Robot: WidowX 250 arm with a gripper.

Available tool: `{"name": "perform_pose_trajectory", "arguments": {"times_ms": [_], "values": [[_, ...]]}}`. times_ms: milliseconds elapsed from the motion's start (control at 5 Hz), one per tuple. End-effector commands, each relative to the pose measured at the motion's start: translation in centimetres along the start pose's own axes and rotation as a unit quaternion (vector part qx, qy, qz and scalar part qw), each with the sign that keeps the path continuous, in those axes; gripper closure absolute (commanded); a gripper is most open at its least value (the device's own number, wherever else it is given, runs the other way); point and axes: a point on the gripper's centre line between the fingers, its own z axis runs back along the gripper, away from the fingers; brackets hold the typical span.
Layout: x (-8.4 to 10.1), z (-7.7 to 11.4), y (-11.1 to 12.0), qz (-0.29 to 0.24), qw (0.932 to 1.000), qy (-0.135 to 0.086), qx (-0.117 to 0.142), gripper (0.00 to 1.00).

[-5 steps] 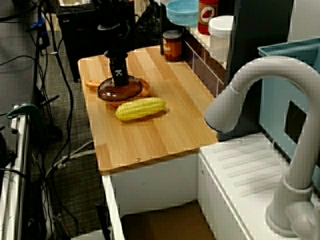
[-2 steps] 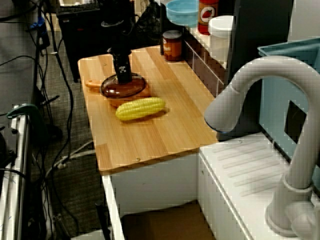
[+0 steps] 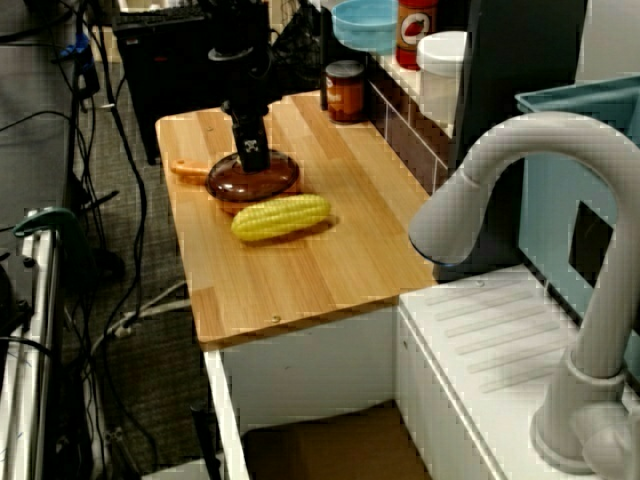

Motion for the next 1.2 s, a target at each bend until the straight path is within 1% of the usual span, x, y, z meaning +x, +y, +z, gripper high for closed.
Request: {"name": "perform_pose_trajectory", "arguments": {"times_ms": [0, 400, 800, 1000], "values": [[0.9, 0.2, 0.5, 0.001, 0.9999, -0.010, 0.010, 1.00], [0.9, 0.8, 0.7, 0.000, 0.9999, -0.005, 0.011, 1.00], [1.3, 1.2, 1.0, 0.002, 0.9998, 0.006, 0.017, 1.00], [1.3, 0.8, 0.9, 0.000, 0.9997, 0.009, 0.022, 1.00]]}}
